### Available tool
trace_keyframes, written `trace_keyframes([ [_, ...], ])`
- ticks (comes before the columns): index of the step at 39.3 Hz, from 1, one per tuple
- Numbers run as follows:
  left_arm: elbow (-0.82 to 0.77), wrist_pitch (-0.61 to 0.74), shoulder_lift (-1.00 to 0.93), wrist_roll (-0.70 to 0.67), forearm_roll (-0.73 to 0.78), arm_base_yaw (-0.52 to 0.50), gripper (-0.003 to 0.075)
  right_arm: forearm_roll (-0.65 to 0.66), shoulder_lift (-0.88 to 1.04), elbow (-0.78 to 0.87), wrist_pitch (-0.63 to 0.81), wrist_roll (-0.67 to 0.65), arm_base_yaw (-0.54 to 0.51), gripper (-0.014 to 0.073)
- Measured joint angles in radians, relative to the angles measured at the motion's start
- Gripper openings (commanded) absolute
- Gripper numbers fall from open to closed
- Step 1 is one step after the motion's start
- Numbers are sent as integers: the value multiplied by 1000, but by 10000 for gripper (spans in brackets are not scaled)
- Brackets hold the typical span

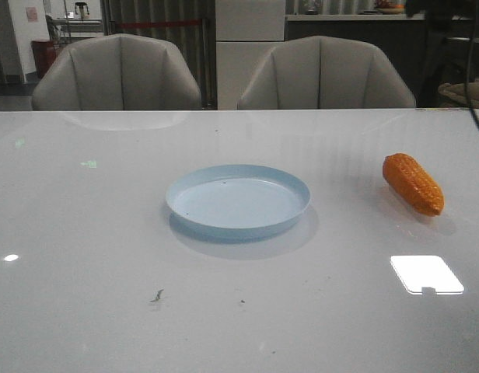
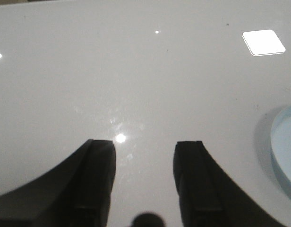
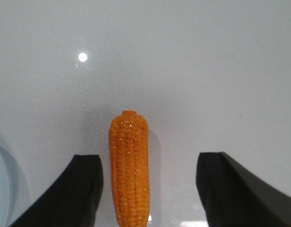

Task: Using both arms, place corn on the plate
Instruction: 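Grasp the orange corn cob with the right gripper, then carry the corn cob over the plate and lower it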

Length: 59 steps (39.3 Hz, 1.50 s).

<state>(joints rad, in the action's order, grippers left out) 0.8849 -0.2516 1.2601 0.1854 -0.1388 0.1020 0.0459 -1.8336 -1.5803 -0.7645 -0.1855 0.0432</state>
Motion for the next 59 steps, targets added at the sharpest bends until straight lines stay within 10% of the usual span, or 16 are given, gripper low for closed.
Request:
trace_keyframes([
  [29, -100, 19, -90, 0, -26, 0, 367, -38, -303, -56, -21, 27, 35, 524],
  [41, -100, 20, -90, 0, -26, 0, 367, -46, -325, -82, -35, 57, 35, 230],
  [59, -100, 65, -90, 0, -78, 0, 367, -71, -325, -449, -204, 216, 185, 217],
])
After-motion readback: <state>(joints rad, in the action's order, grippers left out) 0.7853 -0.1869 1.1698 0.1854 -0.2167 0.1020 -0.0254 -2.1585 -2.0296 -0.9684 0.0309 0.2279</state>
